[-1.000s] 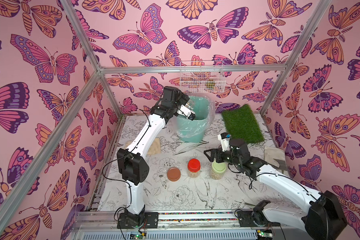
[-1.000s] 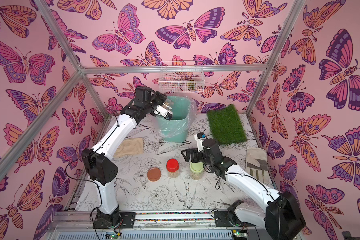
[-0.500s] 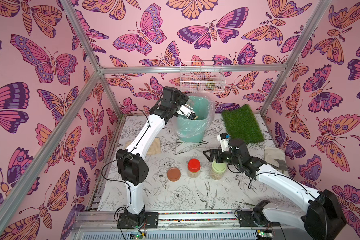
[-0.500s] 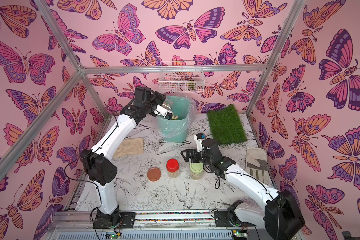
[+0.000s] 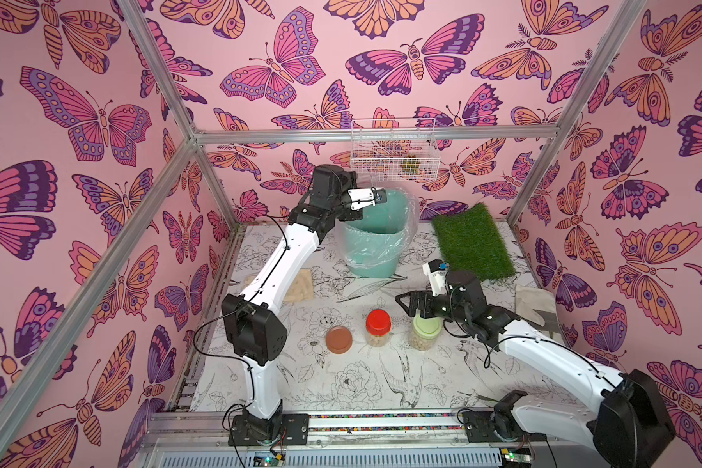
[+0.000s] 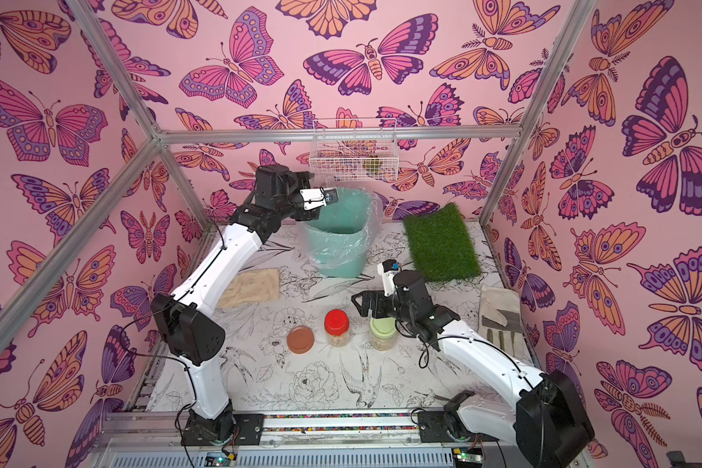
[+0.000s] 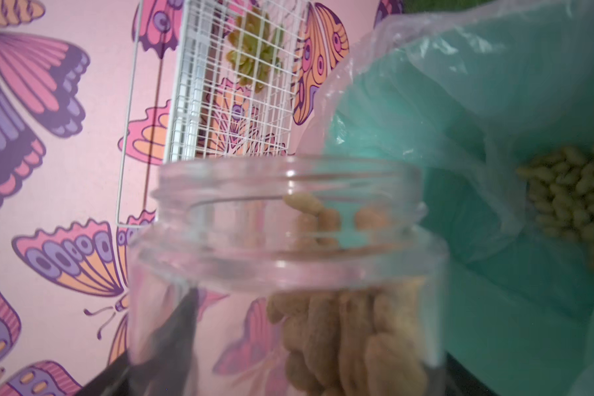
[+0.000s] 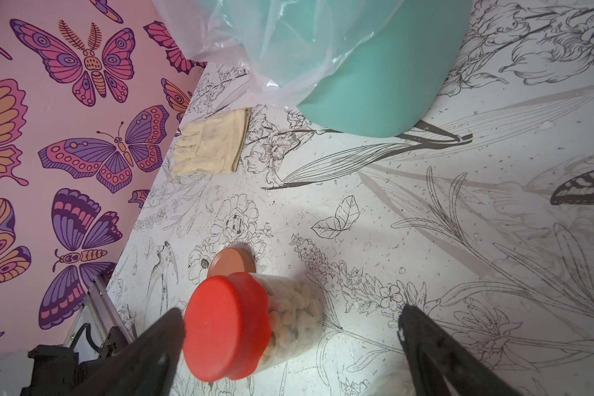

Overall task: Empty moldy peanuts from jars
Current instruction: Pour the moldy peanuts from the jar into the trash bin, then move the jar to the center of the board.

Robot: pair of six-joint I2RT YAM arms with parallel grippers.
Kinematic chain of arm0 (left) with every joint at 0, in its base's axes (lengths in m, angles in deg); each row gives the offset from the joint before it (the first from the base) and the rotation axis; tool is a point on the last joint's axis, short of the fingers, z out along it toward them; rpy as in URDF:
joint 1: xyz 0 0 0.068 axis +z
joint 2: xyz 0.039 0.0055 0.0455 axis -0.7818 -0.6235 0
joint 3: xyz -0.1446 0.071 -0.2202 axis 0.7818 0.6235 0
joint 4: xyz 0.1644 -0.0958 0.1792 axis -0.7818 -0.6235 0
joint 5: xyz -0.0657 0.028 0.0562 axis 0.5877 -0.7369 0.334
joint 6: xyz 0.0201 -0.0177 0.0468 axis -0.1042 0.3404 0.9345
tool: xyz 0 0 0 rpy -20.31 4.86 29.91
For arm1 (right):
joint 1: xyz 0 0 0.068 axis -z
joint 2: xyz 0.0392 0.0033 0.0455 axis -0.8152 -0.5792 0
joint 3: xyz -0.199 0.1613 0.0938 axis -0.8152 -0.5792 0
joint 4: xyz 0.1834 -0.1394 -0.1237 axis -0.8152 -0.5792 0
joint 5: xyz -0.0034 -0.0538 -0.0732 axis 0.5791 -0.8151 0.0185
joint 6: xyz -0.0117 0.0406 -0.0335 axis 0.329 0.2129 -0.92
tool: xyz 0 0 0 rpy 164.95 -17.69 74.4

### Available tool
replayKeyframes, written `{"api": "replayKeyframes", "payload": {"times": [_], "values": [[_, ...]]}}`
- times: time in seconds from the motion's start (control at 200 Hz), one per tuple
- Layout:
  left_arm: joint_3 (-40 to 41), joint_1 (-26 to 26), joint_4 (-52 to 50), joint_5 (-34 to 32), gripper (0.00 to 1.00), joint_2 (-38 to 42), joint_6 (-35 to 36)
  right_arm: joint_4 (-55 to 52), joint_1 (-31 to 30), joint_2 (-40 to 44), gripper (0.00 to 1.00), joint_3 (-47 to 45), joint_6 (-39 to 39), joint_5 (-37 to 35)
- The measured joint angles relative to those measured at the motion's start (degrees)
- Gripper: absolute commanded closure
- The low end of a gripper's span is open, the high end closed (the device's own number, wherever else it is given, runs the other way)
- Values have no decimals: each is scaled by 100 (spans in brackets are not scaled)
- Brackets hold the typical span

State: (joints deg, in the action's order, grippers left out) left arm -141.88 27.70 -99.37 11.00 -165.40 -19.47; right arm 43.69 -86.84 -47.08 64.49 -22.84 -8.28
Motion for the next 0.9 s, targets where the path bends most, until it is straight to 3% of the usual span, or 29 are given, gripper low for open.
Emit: {"api": "replayKeyframes", "payload": {"times": [0.245,0.411,0.581,0.901], "values": [[323,125,76,151,100,280,-1803,-70,0,-214,1,81,83,120],[479,212,9,142,100,302,-1886,-68,0,-243,1,114,85,168],[505,229,-59,0,100,302,-837,-55,2,-282,1,114,85,181],[179,234,-138,-348,100,162,2785,48,28,-372,1,114,83,210]]}}
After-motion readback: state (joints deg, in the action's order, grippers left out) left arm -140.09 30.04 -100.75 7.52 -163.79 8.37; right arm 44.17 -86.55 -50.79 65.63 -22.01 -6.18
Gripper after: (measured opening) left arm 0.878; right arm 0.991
